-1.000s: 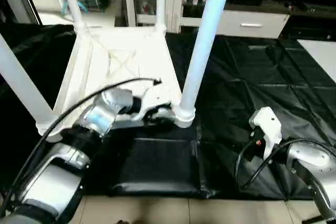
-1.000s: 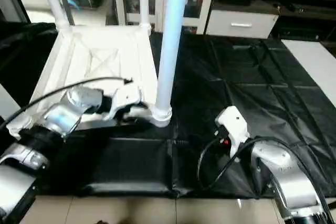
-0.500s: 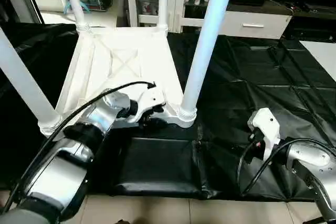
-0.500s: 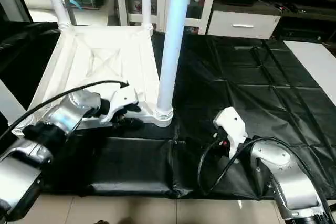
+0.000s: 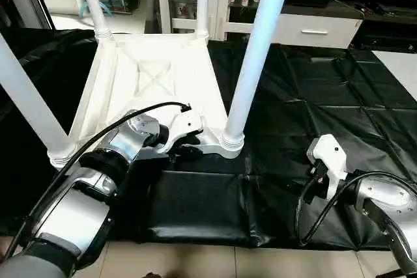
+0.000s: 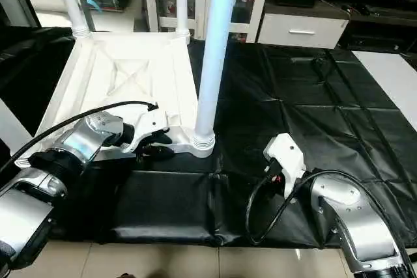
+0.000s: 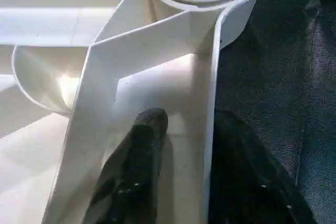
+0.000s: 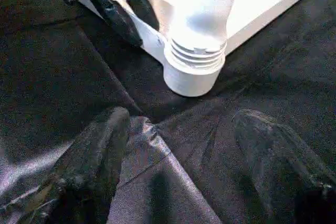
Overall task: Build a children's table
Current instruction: Rotate table base
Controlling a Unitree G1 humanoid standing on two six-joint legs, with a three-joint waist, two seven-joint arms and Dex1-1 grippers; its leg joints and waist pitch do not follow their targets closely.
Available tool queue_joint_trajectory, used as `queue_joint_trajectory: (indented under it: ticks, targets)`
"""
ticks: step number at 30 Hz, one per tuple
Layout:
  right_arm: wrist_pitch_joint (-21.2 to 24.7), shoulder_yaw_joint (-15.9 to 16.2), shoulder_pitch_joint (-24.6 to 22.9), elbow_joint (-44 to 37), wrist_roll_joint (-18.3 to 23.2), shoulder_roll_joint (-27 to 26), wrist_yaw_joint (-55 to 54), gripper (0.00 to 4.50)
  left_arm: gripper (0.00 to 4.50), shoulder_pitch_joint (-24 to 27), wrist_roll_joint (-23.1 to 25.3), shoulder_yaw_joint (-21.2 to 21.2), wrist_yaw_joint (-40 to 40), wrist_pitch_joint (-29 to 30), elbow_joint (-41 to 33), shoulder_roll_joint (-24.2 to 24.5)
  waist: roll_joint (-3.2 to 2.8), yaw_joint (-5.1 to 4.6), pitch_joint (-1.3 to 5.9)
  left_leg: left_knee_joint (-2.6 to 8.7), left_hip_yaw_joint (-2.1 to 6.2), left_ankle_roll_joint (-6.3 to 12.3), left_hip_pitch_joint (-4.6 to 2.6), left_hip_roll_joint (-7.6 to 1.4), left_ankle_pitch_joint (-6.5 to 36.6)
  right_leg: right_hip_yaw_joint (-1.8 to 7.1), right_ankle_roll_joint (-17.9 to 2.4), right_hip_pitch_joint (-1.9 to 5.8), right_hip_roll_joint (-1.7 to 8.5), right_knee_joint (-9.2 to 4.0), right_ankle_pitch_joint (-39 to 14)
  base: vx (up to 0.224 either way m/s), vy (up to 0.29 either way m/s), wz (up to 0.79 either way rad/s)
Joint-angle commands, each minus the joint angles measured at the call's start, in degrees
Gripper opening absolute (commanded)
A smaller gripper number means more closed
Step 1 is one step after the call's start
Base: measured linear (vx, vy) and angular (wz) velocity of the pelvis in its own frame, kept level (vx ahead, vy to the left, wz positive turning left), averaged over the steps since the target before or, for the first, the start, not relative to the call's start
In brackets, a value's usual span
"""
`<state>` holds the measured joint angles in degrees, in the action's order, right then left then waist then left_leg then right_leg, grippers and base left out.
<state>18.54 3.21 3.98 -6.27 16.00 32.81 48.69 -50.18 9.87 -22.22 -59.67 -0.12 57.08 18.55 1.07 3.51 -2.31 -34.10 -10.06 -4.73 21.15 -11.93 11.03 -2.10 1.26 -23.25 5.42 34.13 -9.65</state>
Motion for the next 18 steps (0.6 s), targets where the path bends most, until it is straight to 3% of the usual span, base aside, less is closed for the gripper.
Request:
queue_joint_trajectory:
  ticks: [1, 14, 16, 17, 18]
  targets:
    - [0.49, -0.07, -0.43, -0.95, 0.34, 0.95, 0.34, 3.44, 1.25, -0.96, 0.44, 0.15, -0.64, -0.09, 0.78, -0.29, 0.44, 0.22, 3.47, 3.97, -0.25, 3.89, -0.61, -0.82, 9.83, 1.32, -15.52, 3.06, 2.0, -2.98, -4.67, 0.0, 0.0, 0.0]
    - [0.36, -0.17, -0.35, -0.87, 0.23, 0.85, 0.69, 3.44, 0.16, -0.19, 0.25, 0.0, -2.92, -0.84, 0.96, -2.0, 0.26, 0.3, 3.54, 3.99, -0.17, 3.75, -0.62, -0.86, 9.81, 1.32, -15.49, 3.08, 2.05, -2.96, -4.57, 0.0, 0.0, 0.0]
    - [0.39, -0.24, -0.57, -1.21, 0.32, 0.87, 0.71, 3.44, 0.07, 0.67, 0.0, -0.08, -4.19, 0.68, -0.53, -1.89, 0.33, 0.25, 3.63, 3.9, -0.22, 4.16, -0.68, -0.88, 8.66, 1.32, -16.17, 3.12, 2.02, -2.72, -2.37, 0.0, 0.0, 0.0]
    - [0.4, -0.26, -0.66, -1.32, 0.32, 0.85, 0.7, 3.44, 0.07, 1.44, -0.23, -0.01, -4.57, 1.23, -1.66, -1.84, -0.01, 0.29, 3.6, 3.89, -0.19, 4.22, -0.67, -0.86, 8.58, 1.32, -16.33, 3.1, 2.03, -2.7, -2.12, 0.0, 0.0, 0.0]
    - [0.41, -0.27, -0.81, -1.52, 0.31, 0.83, 0.67, 3.44, 0.07, 3.44, -0.72, -0.24, -5.84, 2.76, -4.68, -1.42, 0.21, 0.19, 3.55, 3.96, -0.18, 4.23, -0.58, -0.97, 8.65, 1.33, -16.53, 3.27, 2.09, -2.64, -1.72, 0.0, 0.0, 0.0]
